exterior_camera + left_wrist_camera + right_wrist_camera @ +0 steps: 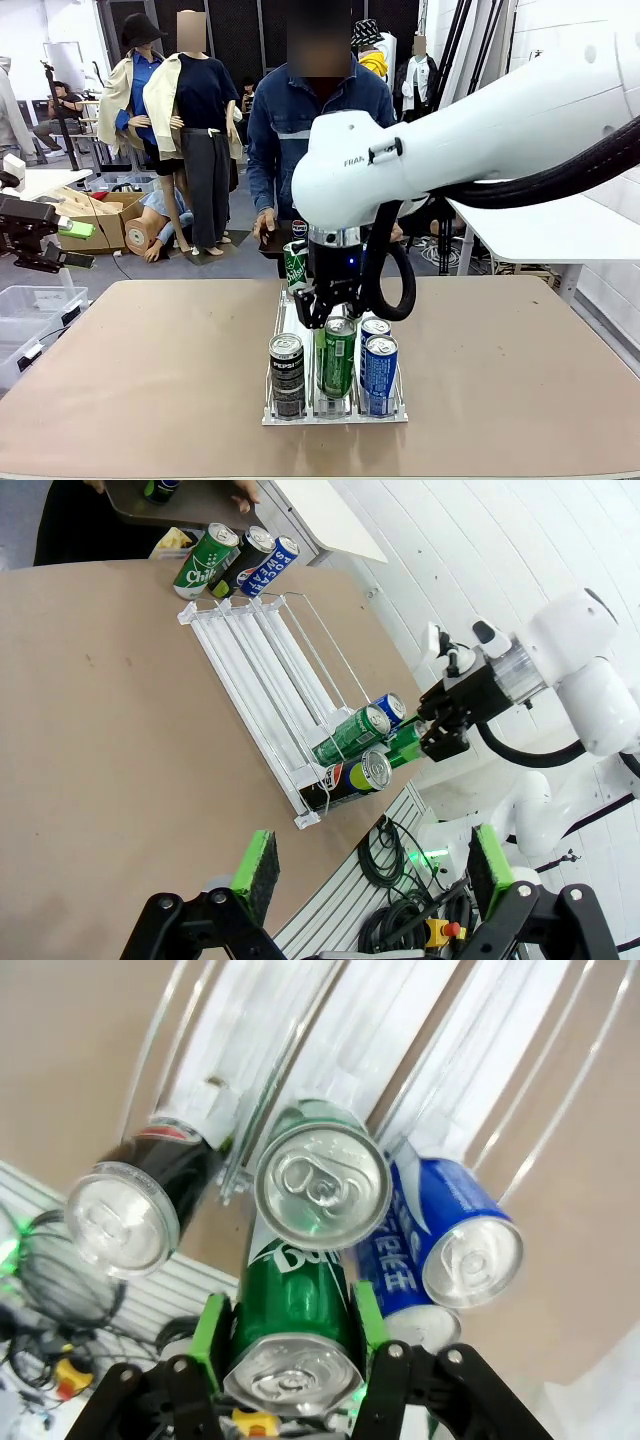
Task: Retrieve and hand over the desired beverage to the person.
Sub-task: Pick up another can of the same type that the person held from the Automatic Can Dispenser.
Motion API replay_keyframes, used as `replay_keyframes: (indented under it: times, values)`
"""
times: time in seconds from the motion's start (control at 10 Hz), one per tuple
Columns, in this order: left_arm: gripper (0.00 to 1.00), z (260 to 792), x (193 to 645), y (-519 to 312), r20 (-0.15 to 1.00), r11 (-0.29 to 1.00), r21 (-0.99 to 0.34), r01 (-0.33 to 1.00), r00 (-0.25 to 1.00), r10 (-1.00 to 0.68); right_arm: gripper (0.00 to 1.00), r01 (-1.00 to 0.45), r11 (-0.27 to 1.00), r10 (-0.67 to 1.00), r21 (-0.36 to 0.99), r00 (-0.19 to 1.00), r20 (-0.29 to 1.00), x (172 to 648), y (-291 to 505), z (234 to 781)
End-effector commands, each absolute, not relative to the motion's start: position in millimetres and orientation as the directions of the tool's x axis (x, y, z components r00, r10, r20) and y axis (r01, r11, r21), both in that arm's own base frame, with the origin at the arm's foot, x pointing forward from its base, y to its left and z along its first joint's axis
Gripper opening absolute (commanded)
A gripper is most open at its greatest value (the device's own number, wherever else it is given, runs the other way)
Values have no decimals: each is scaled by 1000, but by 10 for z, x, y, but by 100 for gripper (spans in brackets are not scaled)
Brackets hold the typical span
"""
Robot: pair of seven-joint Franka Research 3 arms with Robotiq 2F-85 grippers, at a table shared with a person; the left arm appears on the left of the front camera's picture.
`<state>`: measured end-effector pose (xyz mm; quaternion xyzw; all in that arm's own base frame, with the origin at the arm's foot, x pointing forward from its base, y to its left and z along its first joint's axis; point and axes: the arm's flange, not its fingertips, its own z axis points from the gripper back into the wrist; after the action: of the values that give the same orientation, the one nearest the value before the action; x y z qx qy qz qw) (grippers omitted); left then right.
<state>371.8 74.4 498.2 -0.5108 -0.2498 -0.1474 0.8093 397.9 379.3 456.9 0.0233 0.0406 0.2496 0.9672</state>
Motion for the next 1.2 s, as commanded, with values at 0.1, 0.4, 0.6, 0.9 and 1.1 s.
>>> replay_keyframes:
  times: [0.1, 0.4, 0.6, 0.9, 1.1]
  values:
    - [100, 4990, 3693, 766, 558, 438, -748, 498, 830, 8, 0, -517, 853, 522, 76, 850, -74, 3948, 3598, 5082]
    - [100, 4990, 3693, 766, 558, 438, -748, 498, 830, 8, 0, -540, 841, 541, 33, 835, -102, 3889, 3523, 5487]
    - [100, 4990, 3693, 766, 558, 438, -748, 498, 830, 8, 0, -567, 824, 565, 11, 818, -108, 3831, 3458, 5737]
    - [100, 4990, 3693, 766, 558, 438, -748, 498, 830, 8, 0, -560, 829, 558, -1, 827, -71, 3794, 3109, 6002]
    - [100, 4990, 3693, 766, 558, 438, -748, 498, 830, 8, 0, -559, 827, 555, -57, 829, -72, 3765, 2715, 6097]
